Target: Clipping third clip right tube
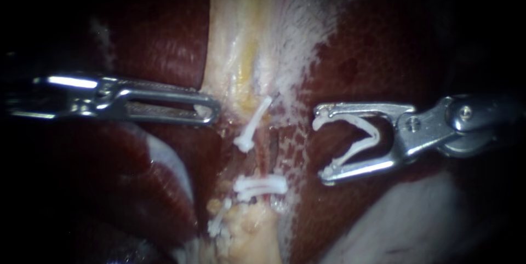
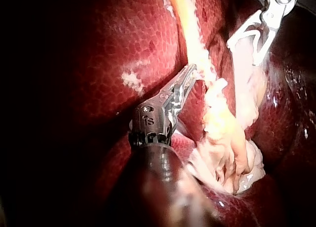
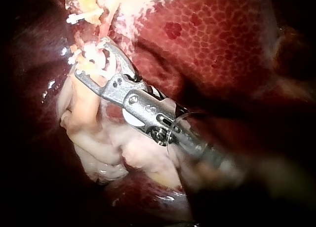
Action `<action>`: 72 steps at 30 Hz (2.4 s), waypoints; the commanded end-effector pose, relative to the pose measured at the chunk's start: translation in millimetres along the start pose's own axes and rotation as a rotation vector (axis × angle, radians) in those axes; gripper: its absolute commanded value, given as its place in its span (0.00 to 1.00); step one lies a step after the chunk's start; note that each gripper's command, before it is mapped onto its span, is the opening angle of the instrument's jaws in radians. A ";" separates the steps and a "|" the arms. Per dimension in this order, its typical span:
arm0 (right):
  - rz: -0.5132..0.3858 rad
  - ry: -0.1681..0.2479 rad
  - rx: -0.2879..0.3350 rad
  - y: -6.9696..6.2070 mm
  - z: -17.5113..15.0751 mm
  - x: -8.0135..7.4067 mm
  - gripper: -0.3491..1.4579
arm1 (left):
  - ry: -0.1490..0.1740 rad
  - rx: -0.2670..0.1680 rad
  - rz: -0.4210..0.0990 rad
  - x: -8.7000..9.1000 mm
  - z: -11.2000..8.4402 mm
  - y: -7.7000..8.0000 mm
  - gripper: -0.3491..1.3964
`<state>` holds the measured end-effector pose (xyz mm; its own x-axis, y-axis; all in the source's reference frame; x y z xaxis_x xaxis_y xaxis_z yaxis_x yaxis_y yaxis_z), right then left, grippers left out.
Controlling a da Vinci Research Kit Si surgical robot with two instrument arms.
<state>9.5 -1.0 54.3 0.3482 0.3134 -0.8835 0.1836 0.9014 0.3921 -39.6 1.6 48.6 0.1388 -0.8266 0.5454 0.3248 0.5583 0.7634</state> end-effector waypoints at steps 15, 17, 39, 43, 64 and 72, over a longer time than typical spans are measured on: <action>0.063 -0.013 0.020 0.6 7.3 -4.6 0.52 | -0.035 -0.020 -0.004 -3.6 -4.8 -3.3 0.00; 0.069 -0.014 0.018 1.0 7.5 -4.8 0.52 | -0.038 -0.022 -0.001 -4.0 -5.0 -4.3 0.00; 0.104 -0.014 0.043 2.0 11.4 -3.5 0.52 | -0.045 -0.003 0.003 -4.6 -5.3 -7.0 0.00; 0.118 -0.014 0.065 1.6 11.9 -3.0 0.50 | -0.045 -0.004 0.003 -4.6 -5.3 -7.0 0.00; 0.262 -0.017 0.068 2.2 11.2 -2.6 0.05 | -0.045 -0.004 0.003 -4.7 -5.3 -7.1 0.00; 0.268 -0.020 0.069 2.0 11.2 -3.5 0.00 | -0.045 -0.004 0.003 -4.7 -5.3 -7.1 0.00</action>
<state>18.9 -3.7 61.1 0.4113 0.5319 -0.7402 0.1437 0.7641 0.6288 -37.7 1.1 38.8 0.0973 -0.8210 0.5625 0.3280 0.5601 0.7607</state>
